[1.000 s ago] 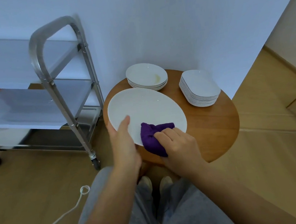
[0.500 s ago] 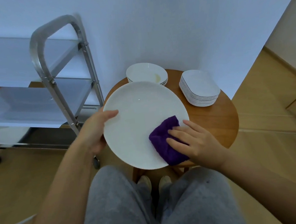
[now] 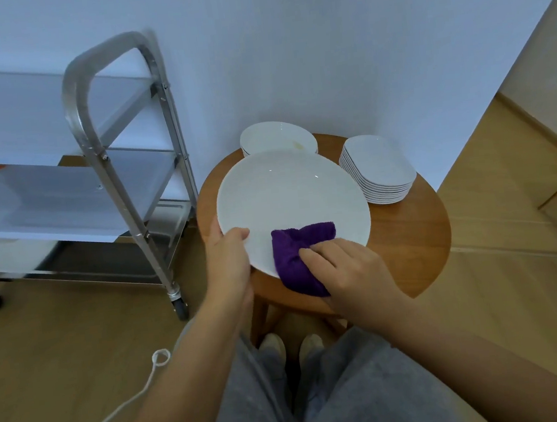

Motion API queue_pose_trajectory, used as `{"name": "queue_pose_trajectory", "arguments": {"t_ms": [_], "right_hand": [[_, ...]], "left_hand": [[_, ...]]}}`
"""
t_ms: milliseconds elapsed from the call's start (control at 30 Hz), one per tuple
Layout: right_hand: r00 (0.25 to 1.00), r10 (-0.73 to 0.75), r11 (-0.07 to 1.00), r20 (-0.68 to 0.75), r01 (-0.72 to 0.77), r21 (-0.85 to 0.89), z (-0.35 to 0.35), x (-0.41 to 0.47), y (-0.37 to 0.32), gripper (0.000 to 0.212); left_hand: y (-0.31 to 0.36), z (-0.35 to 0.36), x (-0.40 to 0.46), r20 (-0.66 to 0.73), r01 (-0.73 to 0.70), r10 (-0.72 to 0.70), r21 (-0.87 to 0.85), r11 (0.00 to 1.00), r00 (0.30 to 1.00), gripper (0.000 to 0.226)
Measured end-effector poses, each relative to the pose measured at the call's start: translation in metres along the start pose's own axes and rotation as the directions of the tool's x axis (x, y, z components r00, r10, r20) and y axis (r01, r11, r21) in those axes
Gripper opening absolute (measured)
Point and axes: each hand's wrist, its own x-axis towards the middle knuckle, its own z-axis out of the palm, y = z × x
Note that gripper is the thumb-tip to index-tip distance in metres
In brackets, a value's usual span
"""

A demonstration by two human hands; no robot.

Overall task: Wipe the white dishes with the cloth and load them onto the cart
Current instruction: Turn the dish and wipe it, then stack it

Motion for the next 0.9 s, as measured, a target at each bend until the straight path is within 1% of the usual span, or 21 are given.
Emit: {"name": "queue_pose_trajectory", "arguments": {"t_ms": [100, 167, 200, 233, 267, 300, 333, 367, 400, 433, 467, 500, 533, 567, 633, 700, 733, 767, 833, 867, 900], "right_hand": [[0.995, -0.101, 0.995, 0.007, 0.101, -0.012, -0.014, -0.008, 0.020, 0.033], [0.994, -0.107, 0.991, 0.031, 0.104, 0.080, -0.022, -0.007, 0.019, 0.035], [0.996, -0.078, 0.984, 0.046, 0.070, 0.167, -0.025, -0.004, 0.015, 0.037], [0.997, -0.023, 0.962, 0.070, 0.003, 0.274, -0.028, -0.001, 0.010, 0.037], [0.992, 0.068, 0.916, 0.103, -0.104, 0.389, -0.032, 0.004, 0.007, 0.036], [0.970, 0.191, 0.832, 0.151, -0.241, 0.499, -0.038, 0.009, 0.005, 0.033], [0.924, 0.317, 0.704, 0.214, -0.381, 0.600, -0.044, 0.012, 0.005, 0.034], [0.856, 0.424, 0.534, 0.298, -0.501, 0.681, -0.048, 0.015, 0.007, 0.039], [0.787, 0.487, 0.349, 0.379, -0.573, 0.742, -0.052, 0.016, 0.010, 0.043], [0.739, 0.514, 0.180, 0.436, -0.590, 0.787, -0.054, 0.017, 0.013, 0.048], [0.708, 0.518, 0.020, 0.480, -0.571, 0.821, -0.054, 0.016, 0.014, 0.052], [0.685, 0.510, -0.140, 0.520, -0.530, 0.836, -0.053, 0.015, 0.015, 0.053], [0.668, 0.500, -0.289, 0.551, -0.471, 0.833, -0.051, 0.013, 0.015, 0.048], [0.652, 0.492, -0.401, 0.577, -0.419, 0.815, -0.048, 0.011, 0.014, 0.043], [0.602, 0.491, -0.533, 0.630, -0.364, 0.764, -0.042, 0.004, 0.015, 0.046], [0.524, 0.530, -0.595, 0.667, -0.330, 0.733, -0.036, -0.004, 0.019, 0.050], [0.474, 0.567, -0.601, 0.674, -0.321, 0.732, -0.032, -0.008, 0.022, 0.050], [0.425, 0.609, -0.586, 0.669, -0.327, 0.741, -0.029, -0.010, 0.025, 0.051], [0.341, 0.695, -0.513, 0.633, -0.382, 0.769, -0.025, -0.011, 0.030, 0.058], [0.318, 0.724, -0.475, 0.612, -0.414, 0.776, -0.024, -0.008, 0.034, 0.061], [0.314, 0.744, -0.433, 0.590, -0.445, 0.784, -0.023, -0.004, 0.037, 0.061]], "left_hand": [[0.024, -0.022, 0.015, 0.144, 0.061, -0.077, 0.115, 0.992, 0.987, 0.029], [0.040, -0.035, 0.028, 0.296, 0.135, -0.179, 0.162, 0.978, 0.938, 0.035], [0.045, -0.040, 0.034, 0.370, 0.179, -0.225, 0.155, 0.972, 0.901, 0.037], [0.046, -0.044, 0.039, 0.433, 0.211, -0.251, 0.139, 0.967, 0.866, 0.043], [0.045, -0.045, 0.042, 0.471, 0.230, -0.267, 0.135, 0.964, 0.841, 0.054], [0.040, -0.045, 0.044, 0.480, 0.244, -0.281, 0.139, 0.960, 0.831, 0.069], [0.033, -0.045, 0.044, 0.467, 0.247, -0.289, 0.151, 0.957, 0.836, 0.082], [0.024, -0.043, 0.042, 0.432, 0.228, -0.282, 0.173, 0.958, 0.857, 0.089], [0.016, -0.041, 0.039, 0.397, 0.200, -0.259, 0.185, 0.962, 0.880, 0.092], [0.008, -0.039, 0.035, 0.388, 0.185, -0.236, 0.165, 0.969, 0.891, 0.092], [-0.001, -0.037, 0.033, 0.409, 0.185, -0.212, 0.104, 0.977, 0.888, 0.091], [-0.009, -0.034, 0.030, 0.448, 0.198, -0.184, 0.015, 0.980, 0.875, 0.086], [-0.014, -0.031, 0.028, 0.468, 0.221, -0.164, -0.069, 0.973, 0.869, 0.077], [-0.016, -0.028, 0.024, 0.455, 0.240, -0.155, -0.136, 0.961, 0.877, 0.069], [-0.014, -0.025, 0.021, 0.427, 0.256, -0.144, -0.217, 0.942, 0.893, 0.056], [-0.009, -0.022, 0.018, 0.418, 0.233, -0.117, -0.237, 0.943, 0.901, 0.047], [-0.004, -0.021, 0.016, 0.403, 0.210, -0.102, -0.233, 0.950, 0.909, 0.044], [0.001, -0.019, 0.015, 0.381, 0.178, -0.086, -0.214, 0.960, 0.921, 0.042], [0.011, -0.018, 0.010, 0.334, 0.095, -0.042, -0.145, 0.985, 0.942, 0.046], [0.015, -0.017, 0.007, 0.322, 0.054, -0.023, -0.086, 0.995, 0.946, 0.048], [0.017, -0.017, 0.004, 0.322, 0.016, -0.009, -0.020, 1.000, 0.947, 0.049]]}}
